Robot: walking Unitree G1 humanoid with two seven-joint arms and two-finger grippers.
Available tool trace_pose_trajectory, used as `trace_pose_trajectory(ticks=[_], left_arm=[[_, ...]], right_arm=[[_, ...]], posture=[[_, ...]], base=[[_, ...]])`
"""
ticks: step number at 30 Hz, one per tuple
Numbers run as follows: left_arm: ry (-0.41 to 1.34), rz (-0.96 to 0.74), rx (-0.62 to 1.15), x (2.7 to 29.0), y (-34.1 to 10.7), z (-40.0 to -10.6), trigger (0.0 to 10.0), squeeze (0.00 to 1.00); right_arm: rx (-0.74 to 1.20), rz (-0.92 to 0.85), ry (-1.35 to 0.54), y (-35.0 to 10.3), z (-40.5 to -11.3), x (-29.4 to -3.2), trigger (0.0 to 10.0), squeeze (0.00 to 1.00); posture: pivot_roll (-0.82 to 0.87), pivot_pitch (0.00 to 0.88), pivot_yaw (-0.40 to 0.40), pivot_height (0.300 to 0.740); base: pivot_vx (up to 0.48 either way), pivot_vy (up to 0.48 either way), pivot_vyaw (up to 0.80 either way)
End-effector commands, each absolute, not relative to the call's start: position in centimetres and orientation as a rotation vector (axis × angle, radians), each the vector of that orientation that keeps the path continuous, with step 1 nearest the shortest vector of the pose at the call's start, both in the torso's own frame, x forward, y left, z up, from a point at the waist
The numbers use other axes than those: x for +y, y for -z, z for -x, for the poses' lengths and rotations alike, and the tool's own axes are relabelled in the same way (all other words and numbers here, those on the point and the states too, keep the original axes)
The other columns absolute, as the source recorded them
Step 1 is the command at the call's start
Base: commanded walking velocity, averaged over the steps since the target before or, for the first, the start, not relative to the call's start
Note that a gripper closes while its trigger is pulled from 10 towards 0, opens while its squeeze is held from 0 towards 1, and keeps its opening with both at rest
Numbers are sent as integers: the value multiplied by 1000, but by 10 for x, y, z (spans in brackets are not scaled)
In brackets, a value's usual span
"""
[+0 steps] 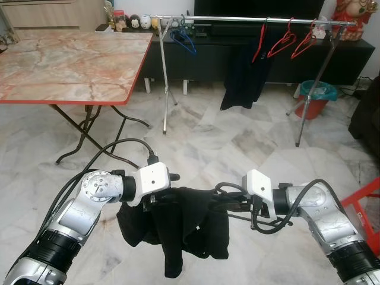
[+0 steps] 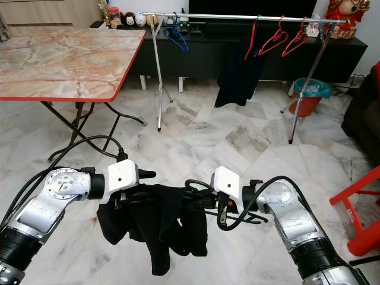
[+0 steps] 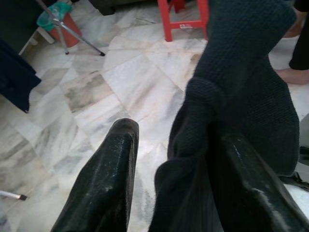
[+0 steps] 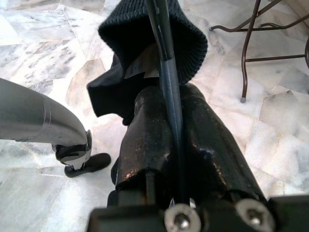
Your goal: Hang hanger
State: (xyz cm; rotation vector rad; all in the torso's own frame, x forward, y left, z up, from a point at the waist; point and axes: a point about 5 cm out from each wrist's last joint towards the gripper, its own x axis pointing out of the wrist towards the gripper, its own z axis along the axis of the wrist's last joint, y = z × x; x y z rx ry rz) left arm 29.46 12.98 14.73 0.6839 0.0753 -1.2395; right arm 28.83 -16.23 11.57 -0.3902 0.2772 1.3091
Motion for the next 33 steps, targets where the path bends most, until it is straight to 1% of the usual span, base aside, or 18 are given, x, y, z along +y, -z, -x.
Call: trace_pose_trajectory(ticks=[1,17,22,29,30,31,32,33], left_arm=[[1259,-688,94,130,-146,-295,0,0],[1290,-679,99,130,-148,-293,0,0],[1299,-676,94,129,-149,-293,0,0],[1305,-667,91,128,-150,-293,0,0],[1306,-664,90,129,-151,-293,0,0],[1306,-664,90,129,-151,-293,0,0],[1306,-664,90,129,-151,-293,0,0],[1306,-664,90,128,-151,-293,0,0]], right_arm=[[180,397,-1306,-131,-293,-157,0,0],[178,391,-1313,-129,-291,-154,0,0],[219,408,-1356,-120,-286,-153,0,0],[210,398,-1369,-121,-285,-150,0,0],[209,404,-1364,-121,-286,-149,863,0],[209,404,-1364,-121,-286,-149,863,0],[209,411,-1359,-120,-287,-149,3059,0],[215,415,-1363,-120,-287,-149,3725,0]], posture=[[78,0,2,740],[80,0,6,740],[82,0,3,740],[87,0,2,740],[86,0,1,740],[86,0,1,740],[87,0,2,740],[87,0,2,740]], base=[[0,0,0],[0,0,0],[0,0,0],[0,0,0],[0,0,0],[0,0,0],[0,0,0],[0,0,0]])
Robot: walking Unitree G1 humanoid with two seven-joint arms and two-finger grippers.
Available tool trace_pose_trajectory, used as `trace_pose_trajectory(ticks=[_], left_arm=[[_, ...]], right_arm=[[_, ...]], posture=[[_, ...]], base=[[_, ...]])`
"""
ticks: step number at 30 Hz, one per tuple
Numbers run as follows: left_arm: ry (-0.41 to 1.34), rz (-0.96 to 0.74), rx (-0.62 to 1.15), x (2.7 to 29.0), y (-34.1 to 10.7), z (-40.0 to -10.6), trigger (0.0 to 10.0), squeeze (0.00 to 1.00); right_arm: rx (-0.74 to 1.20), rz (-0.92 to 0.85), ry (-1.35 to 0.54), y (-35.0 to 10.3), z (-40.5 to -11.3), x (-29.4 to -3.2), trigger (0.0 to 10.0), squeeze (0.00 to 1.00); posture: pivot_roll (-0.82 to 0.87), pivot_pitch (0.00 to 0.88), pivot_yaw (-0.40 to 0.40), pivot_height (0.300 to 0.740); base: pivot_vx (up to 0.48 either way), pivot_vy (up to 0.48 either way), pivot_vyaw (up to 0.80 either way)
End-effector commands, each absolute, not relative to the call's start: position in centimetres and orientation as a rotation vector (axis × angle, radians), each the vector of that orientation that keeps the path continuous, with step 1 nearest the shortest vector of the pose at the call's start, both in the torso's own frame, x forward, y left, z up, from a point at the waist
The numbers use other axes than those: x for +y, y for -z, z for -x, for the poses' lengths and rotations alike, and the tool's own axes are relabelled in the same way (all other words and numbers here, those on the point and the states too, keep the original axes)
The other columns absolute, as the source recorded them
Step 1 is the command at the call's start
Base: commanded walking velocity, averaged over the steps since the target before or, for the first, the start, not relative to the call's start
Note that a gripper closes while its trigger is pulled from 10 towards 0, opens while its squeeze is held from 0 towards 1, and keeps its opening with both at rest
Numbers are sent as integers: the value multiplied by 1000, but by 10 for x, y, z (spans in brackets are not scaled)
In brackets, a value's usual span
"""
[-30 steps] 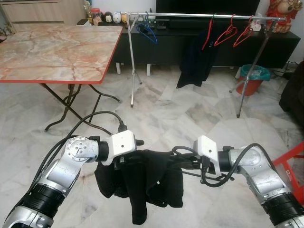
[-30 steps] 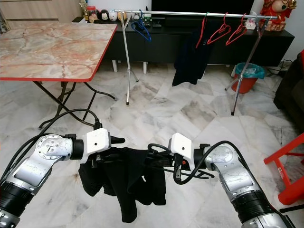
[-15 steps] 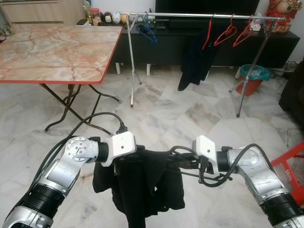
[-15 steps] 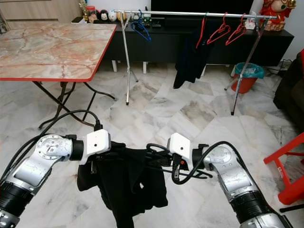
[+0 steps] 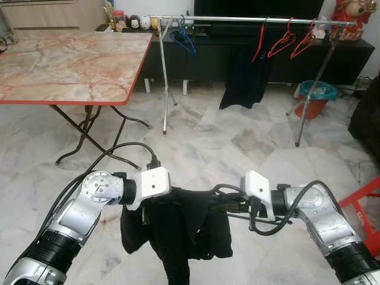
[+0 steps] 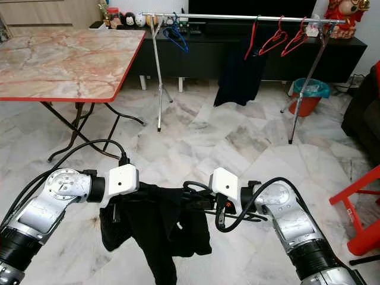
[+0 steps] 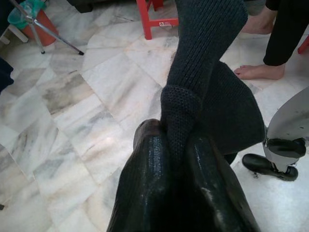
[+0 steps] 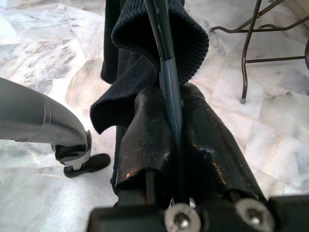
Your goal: Hang hanger
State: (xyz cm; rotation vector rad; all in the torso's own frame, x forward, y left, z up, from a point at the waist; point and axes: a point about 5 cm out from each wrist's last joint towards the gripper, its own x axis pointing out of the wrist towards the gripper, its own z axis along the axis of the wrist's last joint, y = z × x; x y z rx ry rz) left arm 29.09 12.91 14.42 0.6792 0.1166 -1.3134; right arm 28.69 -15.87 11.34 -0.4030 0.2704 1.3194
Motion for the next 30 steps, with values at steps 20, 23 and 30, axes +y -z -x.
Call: trace_pose_trajectory(ticks=[20,23,30], left_arm=[[1308,-656,90,127,-148,-293,0,0],[1304,-652,92,127,-148,-294,0,0],[1301,-654,92,128,-148,-297,0,0]], right_arm=[[256,454,-1404,-120,-284,-158,10000,1000],[262,471,-1403,-123,-283,-163,10000,1000],[306,583,-1342,-125,-285,-184,10000,0]], posture=[[65,0,18,740],[58,0,21,740],[47,0,28,740]], base=[[0,0,0],[0,0,0],[0,0,0]])
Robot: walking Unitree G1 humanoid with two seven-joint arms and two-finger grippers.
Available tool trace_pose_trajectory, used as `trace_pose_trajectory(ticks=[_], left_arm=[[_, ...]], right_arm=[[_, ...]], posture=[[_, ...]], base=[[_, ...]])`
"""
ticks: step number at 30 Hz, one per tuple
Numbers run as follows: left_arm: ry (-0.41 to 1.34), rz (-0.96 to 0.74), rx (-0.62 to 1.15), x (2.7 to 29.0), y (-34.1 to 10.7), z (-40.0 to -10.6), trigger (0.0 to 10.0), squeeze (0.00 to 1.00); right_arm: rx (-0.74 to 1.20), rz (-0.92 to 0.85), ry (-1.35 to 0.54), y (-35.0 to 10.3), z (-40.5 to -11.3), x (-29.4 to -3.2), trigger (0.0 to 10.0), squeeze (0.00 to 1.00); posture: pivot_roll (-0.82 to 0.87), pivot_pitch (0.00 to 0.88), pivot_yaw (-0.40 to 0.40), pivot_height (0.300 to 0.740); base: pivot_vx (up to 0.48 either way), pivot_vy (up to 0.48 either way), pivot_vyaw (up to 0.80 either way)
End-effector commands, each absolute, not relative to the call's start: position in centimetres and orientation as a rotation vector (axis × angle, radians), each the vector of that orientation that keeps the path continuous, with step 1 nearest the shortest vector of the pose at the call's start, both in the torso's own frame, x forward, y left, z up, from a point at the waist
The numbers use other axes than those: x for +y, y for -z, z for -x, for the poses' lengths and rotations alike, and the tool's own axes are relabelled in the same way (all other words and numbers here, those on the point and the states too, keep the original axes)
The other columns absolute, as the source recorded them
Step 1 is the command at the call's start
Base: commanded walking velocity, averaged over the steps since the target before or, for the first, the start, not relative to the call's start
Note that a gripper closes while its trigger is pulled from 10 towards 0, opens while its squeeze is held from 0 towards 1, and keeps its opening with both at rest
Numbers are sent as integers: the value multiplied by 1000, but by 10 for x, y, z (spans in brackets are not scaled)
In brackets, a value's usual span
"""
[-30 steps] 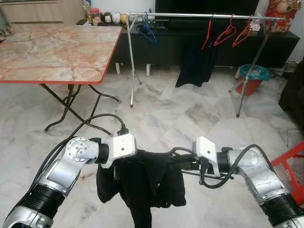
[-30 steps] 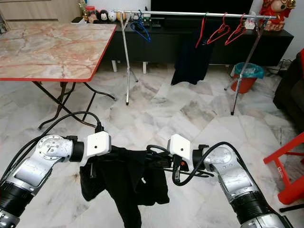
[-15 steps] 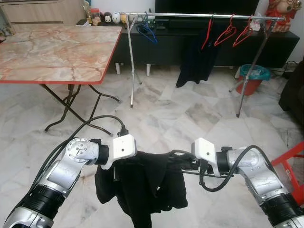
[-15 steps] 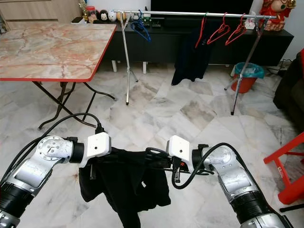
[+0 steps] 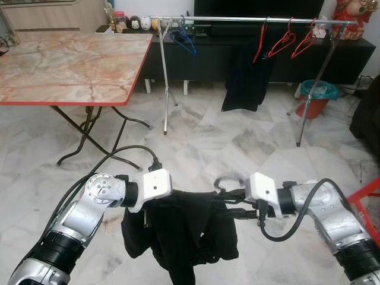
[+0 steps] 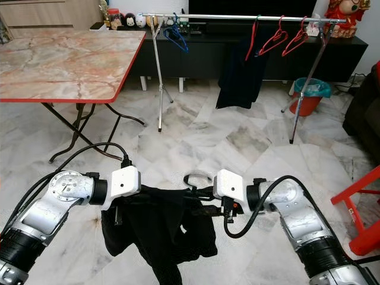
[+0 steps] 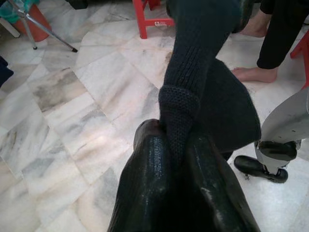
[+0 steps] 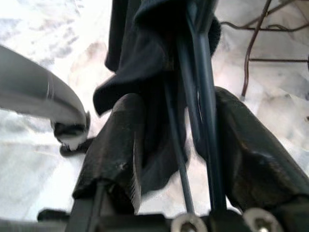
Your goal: Hang hanger
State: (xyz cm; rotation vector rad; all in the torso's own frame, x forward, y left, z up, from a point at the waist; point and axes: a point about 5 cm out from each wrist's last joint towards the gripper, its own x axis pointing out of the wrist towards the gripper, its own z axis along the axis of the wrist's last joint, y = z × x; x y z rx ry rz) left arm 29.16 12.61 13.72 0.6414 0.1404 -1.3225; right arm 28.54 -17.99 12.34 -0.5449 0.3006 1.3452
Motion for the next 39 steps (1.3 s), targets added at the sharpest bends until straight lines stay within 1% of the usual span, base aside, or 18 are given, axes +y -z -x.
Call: trace_pose_trajectory(ticks=[1,10,14,19,21,22,23,26,31,37,38,39], left_arm=[[1302,-653,97,128,-147,-296,0,0],[1309,-662,98,129,-153,-301,0,0],[1320,-656,109,132,-153,-296,0,0],[1321,-649,122,135,-151,-294,0,0],[1319,-648,122,135,-152,-295,0,0],[1319,-648,122,135,-152,-295,0,0],[1321,-648,123,135,-152,-295,0,0],[1324,-646,125,135,-152,-295,0,0],[1329,-644,132,136,-152,-294,0,0],[1332,-646,140,138,-151,-293,0,0],[1333,-645,142,138,-151,-293,0,0],[1334,-646,144,138,-151,-292,0,0]], right_arm=[[316,582,-1336,-126,-285,-186,10000,0],[379,618,-1360,-129,-282,-191,10000,0],[353,616,-1334,-135,-283,-189,10000,0],[348,615,-1320,-133,-282,-187,10000,0],[297,654,-1234,-137,-293,-187,10000,0],[297,654,-1234,-137,-293,-187,10000,0],[247,672,-1120,-143,-306,-188,10000,0],[237,665,-1075,-145,-312,-187,10000,0],[241,650,-1142,-143,-305,-180,10000,0],[287,621,-1215,-135,-295,-182,10000,0],[297,619,-1235,-134,-292,-182,9529,0],[303,619,-1242,-133,-291,-183,5412,0]], posture=[[46,0,29,740],[39,0,49,740],[36,24,70,740],[41,47,75,740],[41,58,79,740],[41,58,79,740],[41,59,82,740],[43,59,83,740],[47,55,86,740],[50,55,89,740],[51,55,90,740],[51,56,90,740]], base=[[0,0,0],[0,0,0],[0,0,0],[0,0,0],[0,0,0],[0,0,0],[0,0,0],[0,0,0],[0,0,0],[0,0,0],[0,0,0],[0,0,0]])
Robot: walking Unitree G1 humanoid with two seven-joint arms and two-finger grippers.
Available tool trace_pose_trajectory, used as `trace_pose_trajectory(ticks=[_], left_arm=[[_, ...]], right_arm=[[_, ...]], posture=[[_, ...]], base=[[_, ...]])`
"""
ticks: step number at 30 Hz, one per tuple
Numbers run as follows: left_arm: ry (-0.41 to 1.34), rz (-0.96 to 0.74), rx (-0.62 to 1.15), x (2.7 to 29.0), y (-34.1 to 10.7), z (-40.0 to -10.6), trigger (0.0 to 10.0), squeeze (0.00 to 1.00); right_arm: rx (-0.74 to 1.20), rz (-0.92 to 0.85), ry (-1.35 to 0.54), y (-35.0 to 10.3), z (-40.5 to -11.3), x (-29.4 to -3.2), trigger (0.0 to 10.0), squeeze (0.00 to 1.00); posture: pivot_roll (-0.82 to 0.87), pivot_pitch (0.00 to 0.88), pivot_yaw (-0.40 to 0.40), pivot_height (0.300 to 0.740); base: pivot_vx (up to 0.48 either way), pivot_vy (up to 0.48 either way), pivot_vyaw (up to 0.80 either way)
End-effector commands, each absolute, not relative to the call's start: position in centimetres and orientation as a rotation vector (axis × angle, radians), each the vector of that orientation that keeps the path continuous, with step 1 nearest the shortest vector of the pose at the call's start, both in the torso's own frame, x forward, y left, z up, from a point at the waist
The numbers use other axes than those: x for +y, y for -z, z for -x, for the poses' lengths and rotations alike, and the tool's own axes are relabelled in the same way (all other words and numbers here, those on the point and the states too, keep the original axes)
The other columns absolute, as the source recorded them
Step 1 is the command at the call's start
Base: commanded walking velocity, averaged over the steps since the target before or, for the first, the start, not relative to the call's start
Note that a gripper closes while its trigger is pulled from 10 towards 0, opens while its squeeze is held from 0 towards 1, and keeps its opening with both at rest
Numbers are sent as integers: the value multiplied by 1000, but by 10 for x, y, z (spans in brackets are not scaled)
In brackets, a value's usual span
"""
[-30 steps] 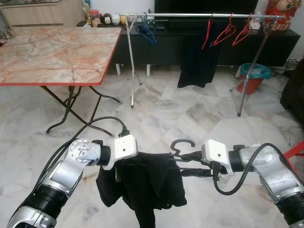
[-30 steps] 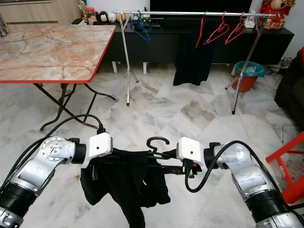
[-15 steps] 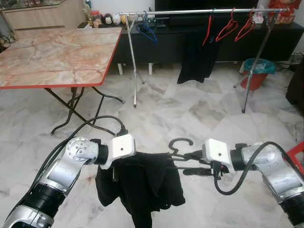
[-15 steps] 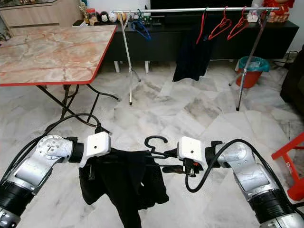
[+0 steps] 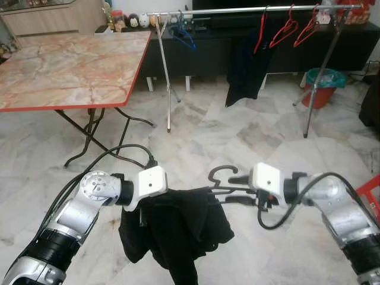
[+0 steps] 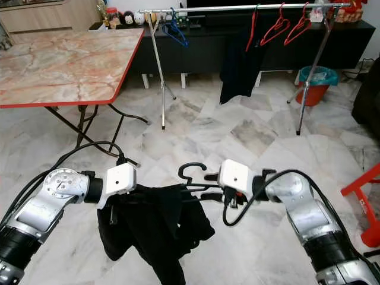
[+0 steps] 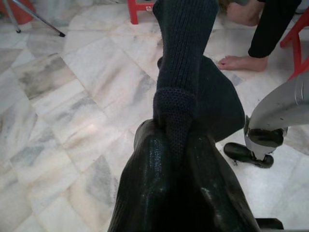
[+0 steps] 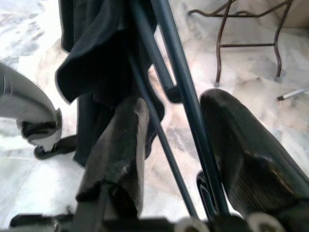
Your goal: Hang hanger
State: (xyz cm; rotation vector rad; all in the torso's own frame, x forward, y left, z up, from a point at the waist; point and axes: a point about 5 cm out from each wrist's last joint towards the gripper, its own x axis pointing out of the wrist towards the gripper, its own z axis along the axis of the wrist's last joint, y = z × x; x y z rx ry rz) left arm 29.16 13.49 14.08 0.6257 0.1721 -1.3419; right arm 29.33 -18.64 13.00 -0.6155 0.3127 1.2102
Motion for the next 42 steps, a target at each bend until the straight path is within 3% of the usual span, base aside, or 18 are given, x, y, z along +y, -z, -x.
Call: trace_pose_trajectory(ticks=[1,2,41,42], left_arm=[[1335,-646,145,138,-151,-292,0,0],[1336,-646,147,138,-150,-291,0,0],[1316,-653,132,137,-149,-290,0,0],[1299,-664,122,137,-150,-292,8471,0]], right_arm=[[309,620,-1245,-132,-290,-184,5412,0],[312,616,-1236,-132,-290,-184,0,0],[274,479,-1254,-121,-283,-166,0,0],[273,479,-1253,-121,-283,-166,0,0]], posture=[[51,56,91,740],[51,56,91,740],[56,34,82,740],[55,33,82,740]], base=[[0,0,0],[0,0,0],[0,0,0],[0,0,0]])
